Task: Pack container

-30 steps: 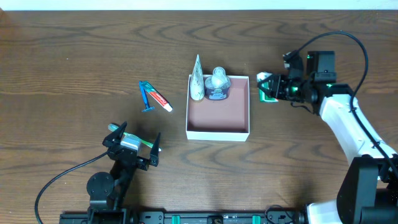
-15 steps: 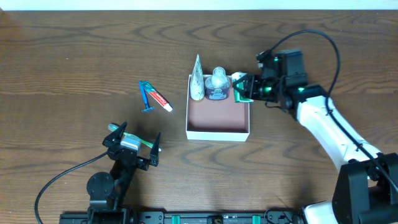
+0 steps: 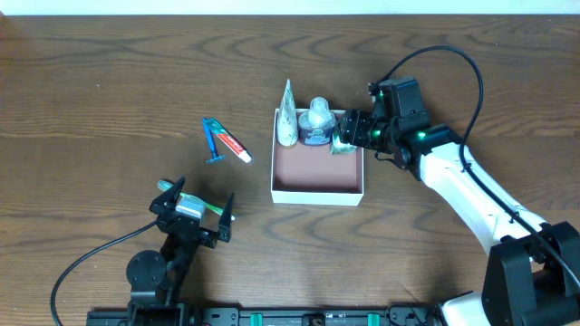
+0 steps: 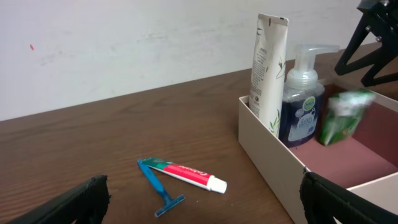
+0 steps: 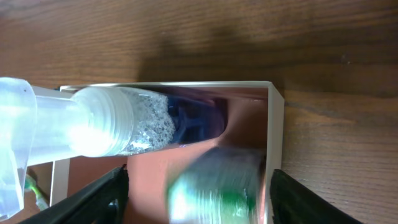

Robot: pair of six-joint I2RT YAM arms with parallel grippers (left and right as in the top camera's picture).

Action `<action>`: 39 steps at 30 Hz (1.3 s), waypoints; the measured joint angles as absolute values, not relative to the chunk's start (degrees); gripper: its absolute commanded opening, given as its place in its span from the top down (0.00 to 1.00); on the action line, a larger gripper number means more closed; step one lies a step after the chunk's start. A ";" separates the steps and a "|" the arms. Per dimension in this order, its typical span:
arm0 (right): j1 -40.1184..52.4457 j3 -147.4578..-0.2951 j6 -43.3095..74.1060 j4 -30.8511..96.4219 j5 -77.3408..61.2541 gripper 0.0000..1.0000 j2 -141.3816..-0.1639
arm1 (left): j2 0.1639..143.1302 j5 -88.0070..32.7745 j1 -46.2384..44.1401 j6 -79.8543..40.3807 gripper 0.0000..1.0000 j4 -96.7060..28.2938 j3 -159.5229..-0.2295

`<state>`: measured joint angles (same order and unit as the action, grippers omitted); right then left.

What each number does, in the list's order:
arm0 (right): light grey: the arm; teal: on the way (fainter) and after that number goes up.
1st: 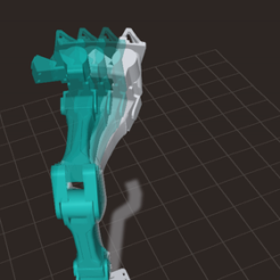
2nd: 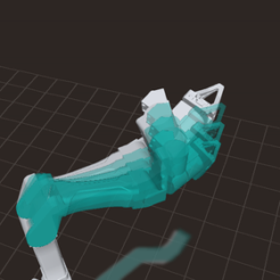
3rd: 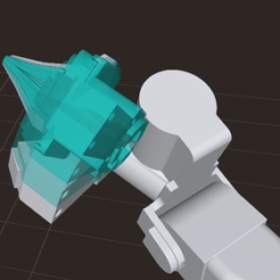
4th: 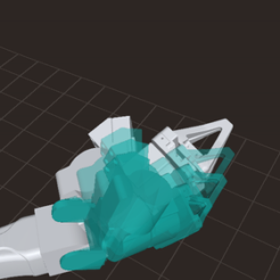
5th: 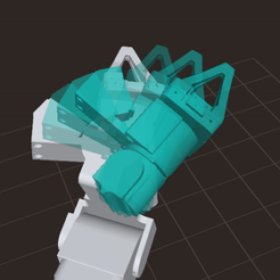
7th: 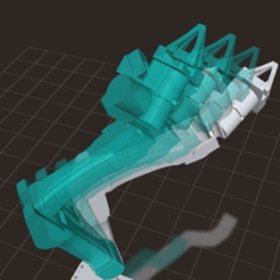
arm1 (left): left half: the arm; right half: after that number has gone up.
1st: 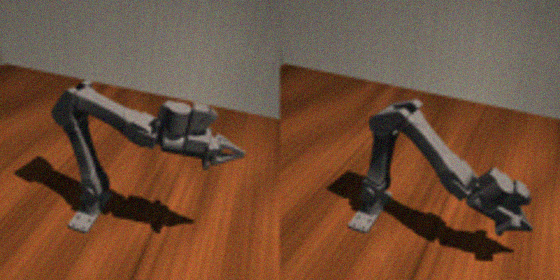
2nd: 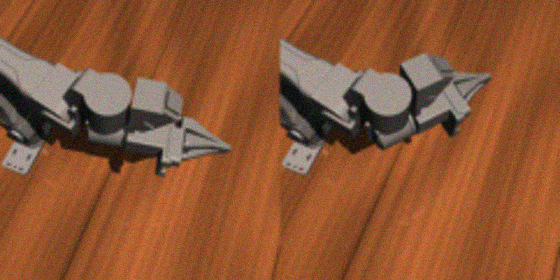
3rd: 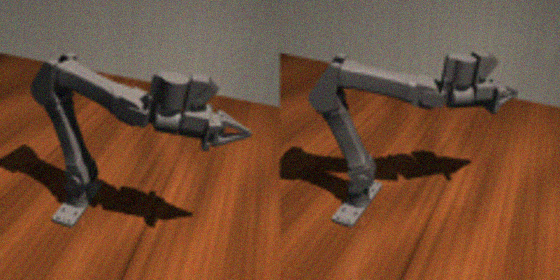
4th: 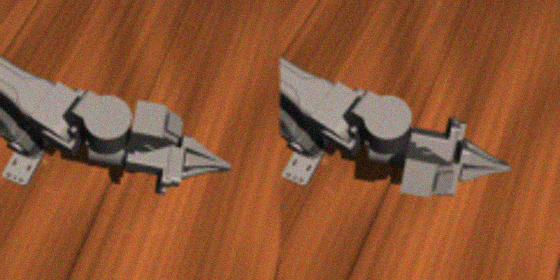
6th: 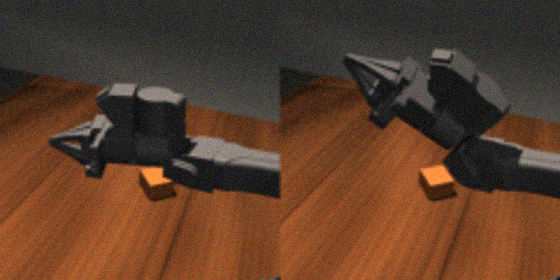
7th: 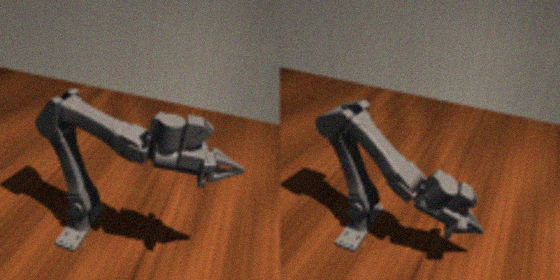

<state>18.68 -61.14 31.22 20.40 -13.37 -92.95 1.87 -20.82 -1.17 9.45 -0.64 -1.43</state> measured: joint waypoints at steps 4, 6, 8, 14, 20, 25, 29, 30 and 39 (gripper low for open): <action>18.68 -61.14 31.18 20.18 -12.82 0.25 -92.95 | 1.87 -20.82 -1.17 9.45 0.02 -0.64 -1.43; 18.68 -61.14 31.00 19.62 -12.78 0.24 -92.95 | 1.87 -20.82 -1.17 9.45 0.02 -0.64 -1.43; 18.68 -61.14 30.92 18.94 -12.71 0.24 -92.95 | 1.87 -20.82 -1.17 9.45 0.02 -0.64 -1.43; 18.59 -61.76 30.74 18.17 -12.51 0.24 -92.71 | 1.87 -20.82 -1.17 9.45 0.02 -0.64 -1.43; 15.38 -61.89 30.74 19.25 -10.13 0.18 -86.19 | 1.87 -20.84 -1.17 9.45 0.02 -0.64 -1.43; 8.23 -62.76 30.94 21.71 -3.07 0.04 -79.92 | 1.87 -20.82 -1.17 9.45 0.02 -0.64 -1.43; 2.28 -63.16 30.89 25.32 2.90 0.01 -79.61 | 1.87 -20.82 -1.17 9.45 0.02 -0.64 -1.43; 0.91 -63.16 30.92 26.52 4.43 0.01 -79.96 | 1.87 -20.82 -1.17 9.45 0.02 -0.64 -1.43; -4.19 -63.16 30.96 30.63 10.11 0.01 -83.31 | 1.87 -20.82 -1.17 9.45 0.02 -0.62 -1.43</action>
<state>-4.19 -63.16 30.96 30.63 10.11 -83.31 1.87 -20.82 -1.17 9.45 -0.62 -1.43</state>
